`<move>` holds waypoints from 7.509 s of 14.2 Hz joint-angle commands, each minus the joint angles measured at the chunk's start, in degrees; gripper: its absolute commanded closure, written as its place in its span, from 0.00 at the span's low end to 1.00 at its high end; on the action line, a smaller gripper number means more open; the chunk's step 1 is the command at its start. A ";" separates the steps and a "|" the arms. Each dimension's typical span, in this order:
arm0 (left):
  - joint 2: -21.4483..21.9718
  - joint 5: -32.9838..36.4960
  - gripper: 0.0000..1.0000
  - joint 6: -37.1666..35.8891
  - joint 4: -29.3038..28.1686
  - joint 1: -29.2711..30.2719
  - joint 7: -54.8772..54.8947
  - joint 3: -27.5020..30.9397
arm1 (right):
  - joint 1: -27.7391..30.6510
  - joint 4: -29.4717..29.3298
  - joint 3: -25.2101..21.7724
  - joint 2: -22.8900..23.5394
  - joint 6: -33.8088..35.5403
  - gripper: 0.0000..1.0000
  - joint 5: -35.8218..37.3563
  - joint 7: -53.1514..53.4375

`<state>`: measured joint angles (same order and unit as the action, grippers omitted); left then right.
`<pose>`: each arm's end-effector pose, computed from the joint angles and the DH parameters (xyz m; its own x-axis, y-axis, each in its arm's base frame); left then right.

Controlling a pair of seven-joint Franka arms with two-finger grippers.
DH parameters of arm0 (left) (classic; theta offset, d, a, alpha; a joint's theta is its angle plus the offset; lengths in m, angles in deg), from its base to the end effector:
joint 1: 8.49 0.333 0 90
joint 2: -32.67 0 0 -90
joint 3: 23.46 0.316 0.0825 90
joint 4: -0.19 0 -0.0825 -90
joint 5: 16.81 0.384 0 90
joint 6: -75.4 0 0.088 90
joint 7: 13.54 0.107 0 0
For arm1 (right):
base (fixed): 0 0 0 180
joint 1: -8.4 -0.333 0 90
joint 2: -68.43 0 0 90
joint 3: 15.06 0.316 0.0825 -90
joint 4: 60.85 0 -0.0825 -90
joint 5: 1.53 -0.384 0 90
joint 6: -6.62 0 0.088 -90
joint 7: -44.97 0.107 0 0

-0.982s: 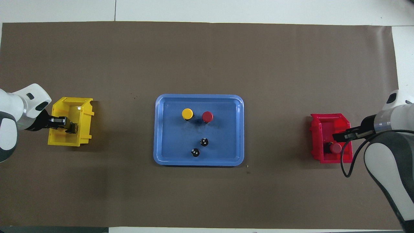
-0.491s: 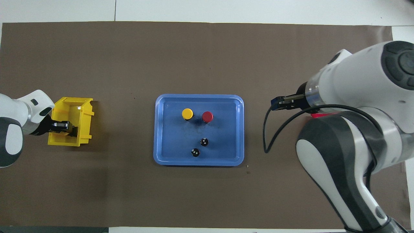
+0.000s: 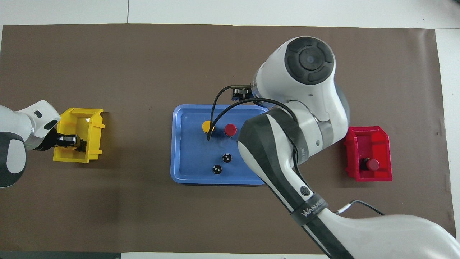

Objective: Sort red and yellow buttons by color

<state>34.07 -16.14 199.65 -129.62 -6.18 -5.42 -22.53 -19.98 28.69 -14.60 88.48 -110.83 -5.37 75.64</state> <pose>0.5061 0.0291 0.3639 0.9931 -0.0918 -0.0731 -0.0919 -0.9958 0.0016 0.5917 0.3292 0.4567 0.9945 -0.0644 0.0831 -0.0537 -0.9906 -0.1259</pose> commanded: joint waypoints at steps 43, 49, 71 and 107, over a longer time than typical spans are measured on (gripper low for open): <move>-22.31 -3.40 0.33 -2.96 30.24 -38.61 -56.11 -2.24 | 32.68 35.17 -0.80 -24.71 -1.19 0.78 2.88 -47.00; -22.31 -3.40 0.55 -2.87 29.36 -39.05 -56.90 -2.24 | 33.48 41.41 -0.89 -25.32 -8.04 0.78 3.23 -49.65; -9.39 -3.14 0.99 -12.45 23.65 -0.56 -1.55 -0.84 | 33.65 38.98 -0.80 -22.69 -4.83 0.38 3.58 -51.15; -9.30 -0.76 0.25 -8.64 19.93 -0.29 -0.65 -0.84 | 30.75 3.80 -4.41 -22.07 30.18 0.00 5.43 -39.90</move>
<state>24.21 -17.94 195.54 -113.07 -6.75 -6.30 -23.00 11.24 31.93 -18.61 66.80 -80.80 -0.56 35.06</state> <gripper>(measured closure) 0.304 0.000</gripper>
